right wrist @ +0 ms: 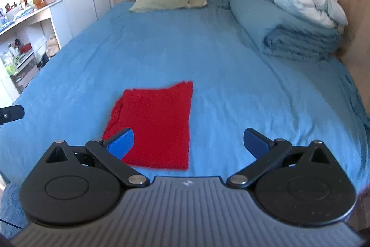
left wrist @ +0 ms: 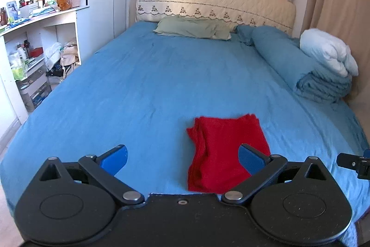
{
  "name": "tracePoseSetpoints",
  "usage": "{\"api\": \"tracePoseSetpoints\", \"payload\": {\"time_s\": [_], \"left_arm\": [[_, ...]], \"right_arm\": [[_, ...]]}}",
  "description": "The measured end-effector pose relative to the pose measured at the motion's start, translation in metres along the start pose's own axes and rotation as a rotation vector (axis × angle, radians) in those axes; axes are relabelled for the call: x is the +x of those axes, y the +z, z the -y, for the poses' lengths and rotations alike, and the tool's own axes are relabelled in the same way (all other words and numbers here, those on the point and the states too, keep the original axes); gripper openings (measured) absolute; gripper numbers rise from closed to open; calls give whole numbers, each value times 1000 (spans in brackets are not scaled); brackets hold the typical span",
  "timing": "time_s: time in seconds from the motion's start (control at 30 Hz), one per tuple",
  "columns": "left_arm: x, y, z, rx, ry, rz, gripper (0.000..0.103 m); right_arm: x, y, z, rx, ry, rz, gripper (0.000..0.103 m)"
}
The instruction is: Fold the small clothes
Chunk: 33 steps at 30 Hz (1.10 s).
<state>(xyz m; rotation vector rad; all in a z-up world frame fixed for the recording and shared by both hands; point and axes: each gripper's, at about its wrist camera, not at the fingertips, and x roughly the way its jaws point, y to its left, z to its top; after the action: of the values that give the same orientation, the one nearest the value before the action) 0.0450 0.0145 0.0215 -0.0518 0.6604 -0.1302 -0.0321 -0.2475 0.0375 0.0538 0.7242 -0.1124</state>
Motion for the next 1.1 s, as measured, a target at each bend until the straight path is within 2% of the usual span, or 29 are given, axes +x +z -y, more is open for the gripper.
{"api": "tracePoseSetpoints", "payload": {"time_s": [0.17,0.37,1.1], "left_arm": [[7,-24,15,71,20,-70,103],[5,-39,21,92,11,-87,103],[-2,-38,27,120,-12,-62,103]], "right_arm": [[0,-25,-7,-9,-61,-57,103],[4,-46,-10,-10,-66,-92,103],[6,-50,-7,12,-59,-114,103]]}}
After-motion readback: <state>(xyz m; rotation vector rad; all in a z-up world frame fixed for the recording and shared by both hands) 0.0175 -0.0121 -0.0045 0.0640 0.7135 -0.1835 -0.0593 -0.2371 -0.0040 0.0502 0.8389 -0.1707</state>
